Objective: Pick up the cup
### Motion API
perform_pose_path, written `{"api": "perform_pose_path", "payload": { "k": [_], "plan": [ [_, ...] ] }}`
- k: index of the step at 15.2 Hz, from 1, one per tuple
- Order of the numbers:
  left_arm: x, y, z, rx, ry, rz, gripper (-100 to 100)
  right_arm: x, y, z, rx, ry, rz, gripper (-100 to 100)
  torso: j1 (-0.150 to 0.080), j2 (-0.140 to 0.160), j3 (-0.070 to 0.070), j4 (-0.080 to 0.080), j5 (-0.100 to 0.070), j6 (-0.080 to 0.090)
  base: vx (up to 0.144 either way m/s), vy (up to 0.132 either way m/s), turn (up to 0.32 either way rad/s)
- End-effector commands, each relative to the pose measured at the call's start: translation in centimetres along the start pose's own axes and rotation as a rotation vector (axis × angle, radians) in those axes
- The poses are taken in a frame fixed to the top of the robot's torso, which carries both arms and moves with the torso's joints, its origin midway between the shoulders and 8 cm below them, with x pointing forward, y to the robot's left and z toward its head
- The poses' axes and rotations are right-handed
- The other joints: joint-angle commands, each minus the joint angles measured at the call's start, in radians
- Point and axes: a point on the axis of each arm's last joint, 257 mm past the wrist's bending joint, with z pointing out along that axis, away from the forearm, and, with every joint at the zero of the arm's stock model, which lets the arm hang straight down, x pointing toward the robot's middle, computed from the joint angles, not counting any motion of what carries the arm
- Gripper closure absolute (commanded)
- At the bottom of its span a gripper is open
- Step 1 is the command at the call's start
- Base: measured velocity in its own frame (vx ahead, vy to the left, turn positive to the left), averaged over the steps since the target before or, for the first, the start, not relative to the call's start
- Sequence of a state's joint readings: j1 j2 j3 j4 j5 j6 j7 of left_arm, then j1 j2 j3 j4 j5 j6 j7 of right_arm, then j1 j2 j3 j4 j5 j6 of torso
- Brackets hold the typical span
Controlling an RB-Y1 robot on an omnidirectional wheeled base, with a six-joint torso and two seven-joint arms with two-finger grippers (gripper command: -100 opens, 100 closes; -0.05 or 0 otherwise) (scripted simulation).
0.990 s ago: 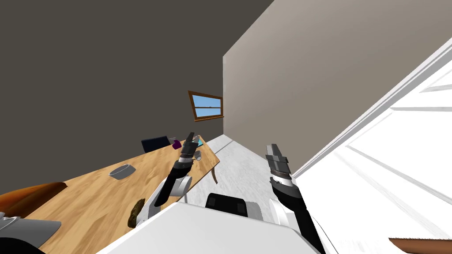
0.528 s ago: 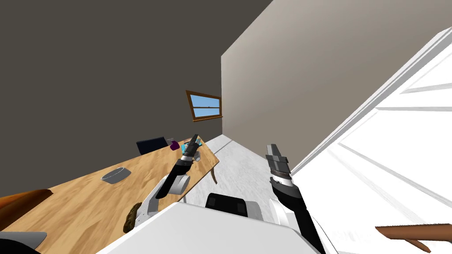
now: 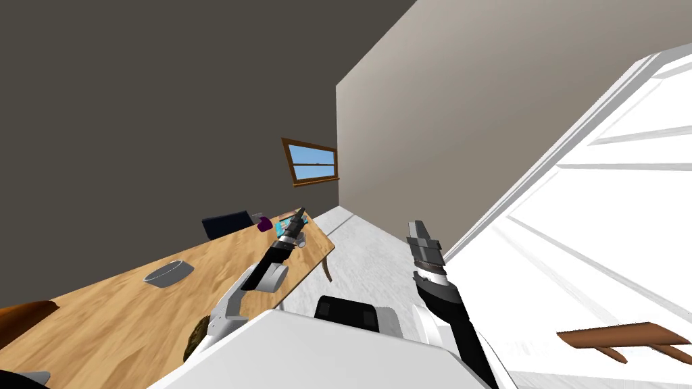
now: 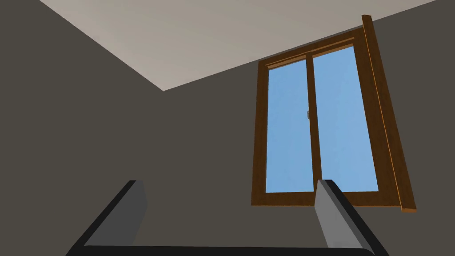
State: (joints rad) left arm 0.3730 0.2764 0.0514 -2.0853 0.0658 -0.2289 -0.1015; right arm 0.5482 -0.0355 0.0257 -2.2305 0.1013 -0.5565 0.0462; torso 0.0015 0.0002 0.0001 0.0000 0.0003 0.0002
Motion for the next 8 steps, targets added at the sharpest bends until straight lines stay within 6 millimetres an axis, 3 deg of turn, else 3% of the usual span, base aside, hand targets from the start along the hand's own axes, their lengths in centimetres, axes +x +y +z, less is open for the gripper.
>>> {"api": "perform_pose_path", "payload": {
  "k": [1,3,4,6,7,8],
  "plan": [
    [-0.2,2.6,-0.1,-0.073,0.015,0.017,-100,0.0,0.0,0.0,0.0,0.0,0.0,0,0.0,0.0,0.0,0.0,0.0,0.0,-0.013,0.016,-0.087],
    [-0.2,3.2,-0.1,-0.095,0.017,0.018,-100,0.0,0.0,0.0,0.0,0.0,0.0,0,0.0,0.0,0.0,0.0,0.0,0.0,-0.013,0.016,-0.049],
    [-0.7,4.8,0.0,-0.138,0.025,0.031,-100,0.0,0.0,0.0,0.0,0.0,0.0,0,0.0,0.0,0.0,0.0,0.0,0.0,-0.012,0.015,-0.053],
    [-0.6,5.4,-0.1,-0.161,0.027,0.031,-100,0.0,0.0,0.0,0.0,0.0,0.0,0,0.0,0.0,0.0,0.0,0.0,0.0,-0.01,0.015,-0.049],
    [-1.2,7.1,-0.2,-0.208,0.034,0.044,-100,0.0,0.0,0.0,0.0,0.0,0.0,0,0.0,0.0,0.0,0.0,0.0,0.0,-0.011,0.011,-0.053],
    [-1.2,7.5,-0.2,-0.225,0.036,0.044,-100,0.0,0.0,0.0,0.0,0.0,0.0,0,0.0,0.0,0.0,0.0,0.0,0.0,-0.013,0.015,-0.066]
  ]
}}
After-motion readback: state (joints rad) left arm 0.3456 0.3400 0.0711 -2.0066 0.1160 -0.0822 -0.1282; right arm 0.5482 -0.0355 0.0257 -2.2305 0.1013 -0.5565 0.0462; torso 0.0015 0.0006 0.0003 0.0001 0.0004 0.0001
